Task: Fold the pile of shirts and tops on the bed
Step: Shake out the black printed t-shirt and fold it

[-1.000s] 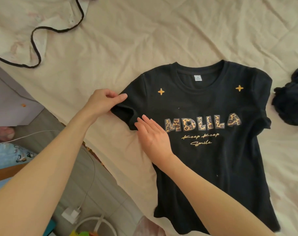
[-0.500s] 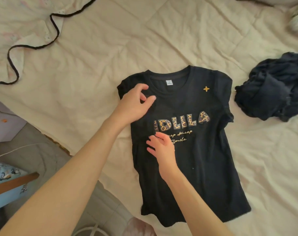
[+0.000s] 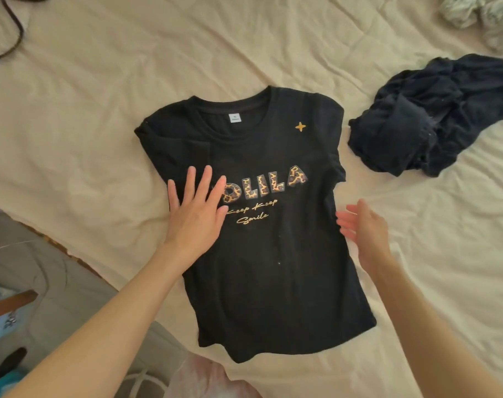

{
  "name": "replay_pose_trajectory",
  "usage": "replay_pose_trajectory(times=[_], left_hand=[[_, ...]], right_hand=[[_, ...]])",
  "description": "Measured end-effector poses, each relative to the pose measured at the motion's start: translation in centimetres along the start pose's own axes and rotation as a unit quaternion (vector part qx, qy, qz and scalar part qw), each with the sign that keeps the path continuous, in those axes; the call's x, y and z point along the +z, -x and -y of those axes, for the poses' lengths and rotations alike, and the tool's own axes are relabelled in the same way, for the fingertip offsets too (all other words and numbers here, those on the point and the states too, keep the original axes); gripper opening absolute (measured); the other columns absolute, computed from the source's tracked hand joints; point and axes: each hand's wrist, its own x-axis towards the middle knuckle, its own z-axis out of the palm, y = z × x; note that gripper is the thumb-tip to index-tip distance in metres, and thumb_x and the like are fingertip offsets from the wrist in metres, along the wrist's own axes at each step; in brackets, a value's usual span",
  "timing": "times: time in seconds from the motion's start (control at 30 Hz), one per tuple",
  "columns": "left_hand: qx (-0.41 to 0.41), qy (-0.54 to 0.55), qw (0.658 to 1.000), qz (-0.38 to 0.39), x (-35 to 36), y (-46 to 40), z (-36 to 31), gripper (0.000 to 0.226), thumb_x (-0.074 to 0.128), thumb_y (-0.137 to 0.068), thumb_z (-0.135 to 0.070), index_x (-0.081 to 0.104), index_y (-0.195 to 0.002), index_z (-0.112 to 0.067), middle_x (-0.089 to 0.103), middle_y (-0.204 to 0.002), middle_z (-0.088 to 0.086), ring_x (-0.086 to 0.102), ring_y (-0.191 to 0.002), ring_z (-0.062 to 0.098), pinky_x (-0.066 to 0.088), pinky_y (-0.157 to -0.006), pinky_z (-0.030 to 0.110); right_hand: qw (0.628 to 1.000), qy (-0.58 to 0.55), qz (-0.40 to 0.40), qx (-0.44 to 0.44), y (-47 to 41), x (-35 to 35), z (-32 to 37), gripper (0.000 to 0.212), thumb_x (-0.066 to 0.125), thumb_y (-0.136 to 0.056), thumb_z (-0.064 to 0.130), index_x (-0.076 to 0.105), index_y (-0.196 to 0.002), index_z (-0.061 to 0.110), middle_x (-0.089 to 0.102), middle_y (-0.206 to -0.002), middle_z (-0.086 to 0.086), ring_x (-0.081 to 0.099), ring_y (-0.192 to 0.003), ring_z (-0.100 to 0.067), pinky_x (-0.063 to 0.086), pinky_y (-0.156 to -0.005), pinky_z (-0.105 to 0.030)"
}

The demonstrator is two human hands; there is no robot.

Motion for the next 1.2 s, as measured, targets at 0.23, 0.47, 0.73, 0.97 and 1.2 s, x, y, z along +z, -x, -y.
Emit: replay_pose_trajectory(times=[0.23, 0.47, 0.73, 0.97, 1.2], left_hand=[[0.001, 0.021, 0.987, 0.160, 2.6, -0.9, -8.3, 0.060, 0.027, -0.099, -0.047, -0.004, -0.149, -0.033, -0.019, -0.156, 0.001, -0.020, -0.142, 0.027, -0.005, -0.111, 0.058], [-0.017, 0.016, 0.983, 0.180, 1.9, -1.4, -8.3, 0.061, 0.031, -0.099, -0.044, -0.002, -0.149, -0.036, -0.018, -0.157, -0.002, -0.019, -0.143, 0.024, -0.003, -0.112, 0.055], [-0.129, 0.352, 0.927, -0.001, -2.5, -4.9, -8.1, 0.032, 0.036, -0.101, -0.024, 0.054, -0.127, -0.019, 0.057, -0.128, 0.001, 0.054, -0.115, 0.015, 0.042, -0.101, 0.036], [0.055, 0.311, 0.947, -0.063, -6.3, -12.2, -11.5, 0.037, 0.052, -0.094, -0.018, 0.050, -0.131, -0.022, 0.050, -0.127, -0.001, 0.053, -0.109, 0.011, 0.044, -0.094, 0.027], [0.201, 0.005, 0.976, -0.088, -6.4, -16.3, -13.3, 0.054, 0.050, -0.090, -0.050, 0.044, -0.136, -0.023, 0.036, -0.146, -0.002, 0.026, -0.134, 0.024, 0.024, -0.104, 0.041]], right_hand=[[0.917, -0.268, 0.202, 0.217, -4.6, 1.2, 6.4, 0.042, 0.044, -0.099, 0.038, 0.053, -0.122, 0.005, 0.059, -0.126, -0.007, 0.057, -0.114, -0.022, 0.044, -0.089, -0.032], [0.926, -0.342, 0.025, 0.159, -3.9, 3.0, 5.9, 0.028, 0.059, -0.087, 0.004, 0.058, -0.114, 0.003, 0.065, -0.111, -0.007, 0.063, -0.099, -0.022, 0.051, -0.092, -0.030], [0.748, 0.179, 0.027, -0.639, -3.3, 3.9, 1.3, 0.021, 0.041, -0.079, -0.004, 0.061, -0.078, 0.002, 0.061, -0.084, -0.013, 0.056, -0.080, -0.027, 0.041, -0.075, -0.029], [0.774, 0.211, 0.036, -0.596, -2.8, 4.1, 0.0, 0.016, 0.048, -0.083, -0.002, 0.063, -0.084, 0.003, 0.065, -0.091, -0.013, 0.063, -0.090, -0.031, 0.049, -0.081, -0.033], [0.835, 0.228, 0.027, -0.499, -2.6, 4.6, -0.6, 0.021, 0.078, -0.075, 0.011, 0.062, -0.087, 0.007, 0.064, -0.092, -0.009, 0.061, -0.089, -0.022, 0.042, -0.082, -0.022]])
